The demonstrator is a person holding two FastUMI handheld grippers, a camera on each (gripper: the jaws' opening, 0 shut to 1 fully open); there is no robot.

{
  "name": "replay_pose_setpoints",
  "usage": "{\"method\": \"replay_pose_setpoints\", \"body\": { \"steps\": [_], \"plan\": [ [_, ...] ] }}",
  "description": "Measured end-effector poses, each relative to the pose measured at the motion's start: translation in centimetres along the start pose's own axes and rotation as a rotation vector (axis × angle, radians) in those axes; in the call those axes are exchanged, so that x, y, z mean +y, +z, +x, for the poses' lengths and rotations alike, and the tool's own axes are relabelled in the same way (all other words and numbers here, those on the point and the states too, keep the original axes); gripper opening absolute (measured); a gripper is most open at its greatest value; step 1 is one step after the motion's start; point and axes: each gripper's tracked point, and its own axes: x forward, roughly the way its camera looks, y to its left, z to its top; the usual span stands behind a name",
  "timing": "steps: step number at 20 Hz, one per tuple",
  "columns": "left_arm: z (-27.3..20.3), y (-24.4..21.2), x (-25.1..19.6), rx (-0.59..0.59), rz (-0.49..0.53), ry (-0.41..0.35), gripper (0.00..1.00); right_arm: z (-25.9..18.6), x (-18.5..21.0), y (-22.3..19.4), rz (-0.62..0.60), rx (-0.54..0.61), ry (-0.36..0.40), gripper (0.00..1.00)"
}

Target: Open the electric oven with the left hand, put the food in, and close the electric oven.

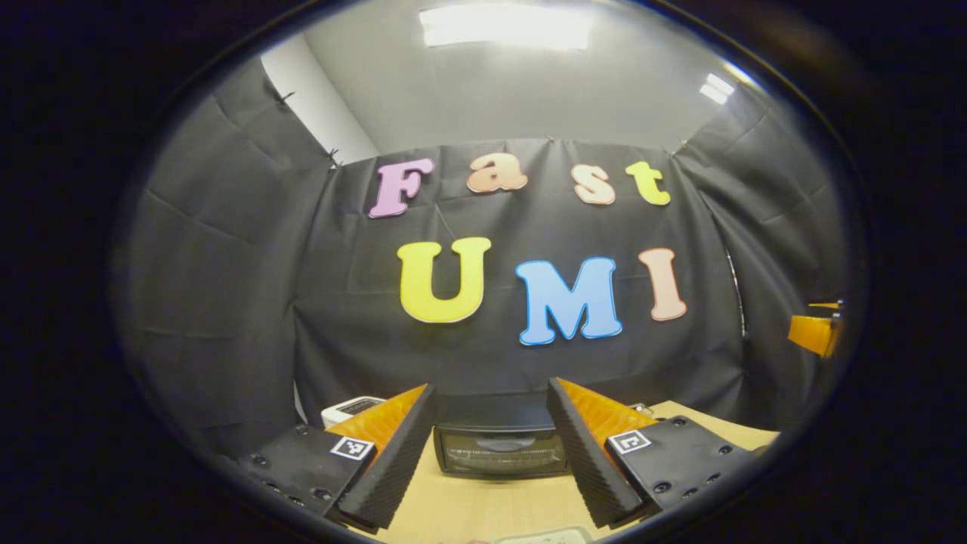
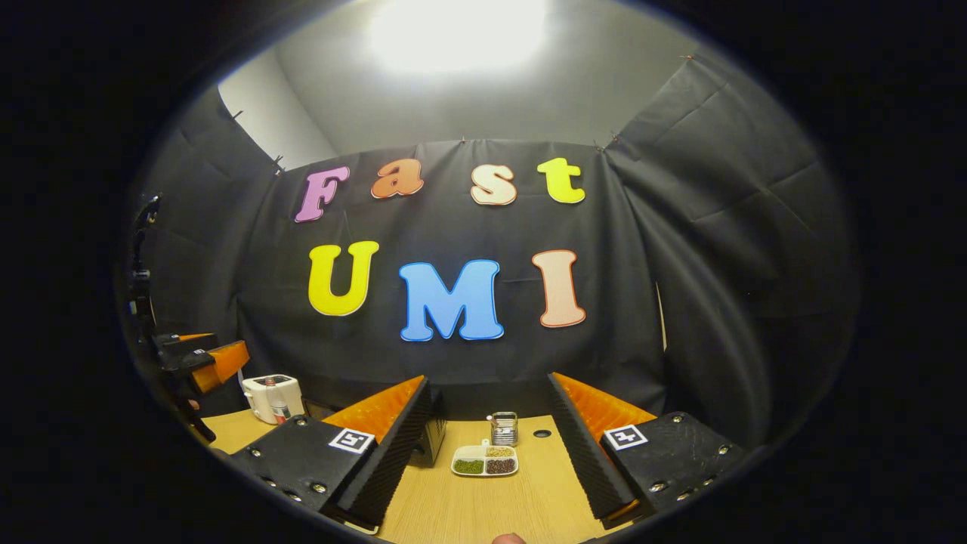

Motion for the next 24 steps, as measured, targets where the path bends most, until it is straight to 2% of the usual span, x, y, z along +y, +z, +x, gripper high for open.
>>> {"method": "replay_pose_setpoints", "body": {
  "steps": [2, 3, 5, 6, 7, 11, 16, 19, 20, 21, 22, 23, 24],
  "plan": [
    [2.7, -1.5, -0.4, 0.012, -0.014, -0.025, 1.0, 0.6, -0.1, 0.4, -0.013, -0.014, -0.027, 0.95],
    [4.0, -2.1, -0.5, 0.013, -0.024, -0.037, 0.97, 0.9, 0.1, 0.9, -0.022, -0.029, -0.037, 0.95],
    [6.5, -4.1, -0.7, 0.034, -0.03, -0.052, 1.0, 1.8, 0.0, 1.2, -0.038, -0.032, -0.07, 0.94],
    [7.9, -5.0, -0.7, 0.047, -0.032, -0.057, 0.97, 2.2, 0.4, 1.4, -0.037, -0.034, -0.072, 0.95],
    [9.0, -6.0, -1.0, 0.058, -0.039, -0.068, 1.0, 2.6, 0.7, 1.6, -0.04, -0.039, -0.077, 0.95],
    [13.2, -9.8, -1.2, 0.105, -0.051, -0.092, 1.0, 3.8, 1.4, 1.0, -0.064, -0.022, -0.107, 0.95],
    [17.1, -14.9, -1.9, 0.178, -0.047, -0.134, 1.0, 5.1, 2.3, -0.1, -0.082, 0.006, -0.146, 0.95],
    [18.9, -18.4, -2.7, 0.248, -0.06, -0.166, 0.95, 5.5, 2.5, -0.6, -0.109, 0.029, -0.175, 0.95],
    [19.4, -19.5, -2.9, 0.268, -0.064, -0.172, 1.0, 5.5, 2.5, -0.8, -0.118, 0.032, -0.183, 0.95],
    [19.8, -20.4, -3.0, 0.282, -0.065, -0.174, 1.0, 5.5, 2.5, -0.9, -0.126, 0.037, -0.192, 0.95],
    [20.2, -21.3, -3.1, 0.294, -0.062, -0.174, 0.91, 5.5, 2.4, -1.3, -0.13, 0.047, -0.203, 0.95],
    [20.5, -22.2, -3.1, 0.309, -0.056, -0.173, 1.0, 5.4, 2.2, -1.5, -0.129, 0.059, -0.214, 0.95],
    [20.9, -22.9, -3.1, 0.32, -0.054, -0.174, 1.0, 5.3, 2.2, -1.6, -0.126, 0.066, -0.223, 0.95]
  ]
}}
